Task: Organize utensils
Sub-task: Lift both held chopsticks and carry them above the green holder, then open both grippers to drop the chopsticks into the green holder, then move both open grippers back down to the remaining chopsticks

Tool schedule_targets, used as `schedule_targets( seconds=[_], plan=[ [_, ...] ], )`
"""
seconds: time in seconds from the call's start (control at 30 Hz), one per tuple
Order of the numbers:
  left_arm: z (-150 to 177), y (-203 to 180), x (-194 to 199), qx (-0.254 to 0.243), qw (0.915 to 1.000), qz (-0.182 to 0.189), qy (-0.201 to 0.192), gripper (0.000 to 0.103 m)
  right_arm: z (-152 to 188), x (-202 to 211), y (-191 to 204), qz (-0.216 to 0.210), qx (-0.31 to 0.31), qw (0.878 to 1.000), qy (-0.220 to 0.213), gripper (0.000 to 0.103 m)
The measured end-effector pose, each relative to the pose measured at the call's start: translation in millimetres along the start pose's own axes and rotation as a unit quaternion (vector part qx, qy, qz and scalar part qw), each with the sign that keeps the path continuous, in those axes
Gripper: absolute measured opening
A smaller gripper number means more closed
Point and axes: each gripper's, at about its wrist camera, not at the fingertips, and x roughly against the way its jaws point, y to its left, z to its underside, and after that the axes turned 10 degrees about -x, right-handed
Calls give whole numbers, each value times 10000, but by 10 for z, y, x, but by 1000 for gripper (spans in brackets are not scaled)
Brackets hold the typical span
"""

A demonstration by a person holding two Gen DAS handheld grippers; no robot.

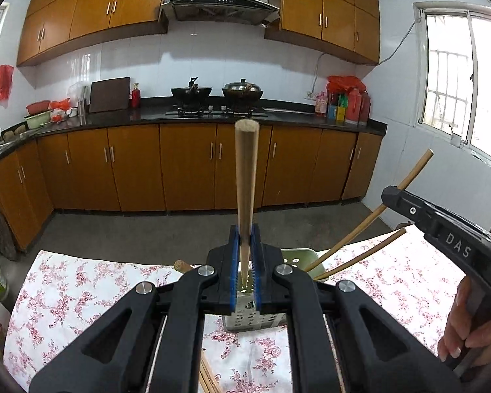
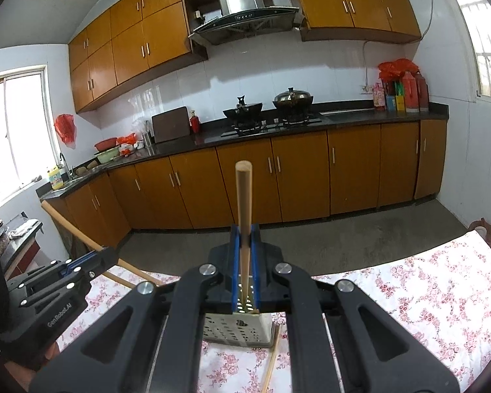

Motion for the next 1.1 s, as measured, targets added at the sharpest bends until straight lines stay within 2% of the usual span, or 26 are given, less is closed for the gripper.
schedule_targets(
  seconds=[0.1,0.17,0.27,0.43,0.6,0.87,0.97,1.1],
  plan=[
    [-19,21,-1,44,10000,-28,68,8,19,-8,1,2,-35,10000,24,11],
    [-45,19,4,67,9999,-33,97,8,18,15,-9,32,-81,10000,23,18],
    [-71,18,57,95,9999,-56,95,9,7,84,-27,67,-107,9999,-15,19],
    [-65,52,292,164,9998,-138,-25,30,8,279,-43,134,-96,9998,-113,23],
    [-22,65,531,209,9996,-210,-48,30,99,516,-121,274,-142,9994,-132,24],
    [315,126,800,296,9990,-308,134,31,488,782,-518,654,-268,9974,126,26],
    [529,144,782,237,9982,-458,299,31,668,746,-701,812,-345,9956,323,26],
    [805,205,622,188,9953,-684,654,31,1024,539,-984,1073,-558,9894,806,26]
  ],
)
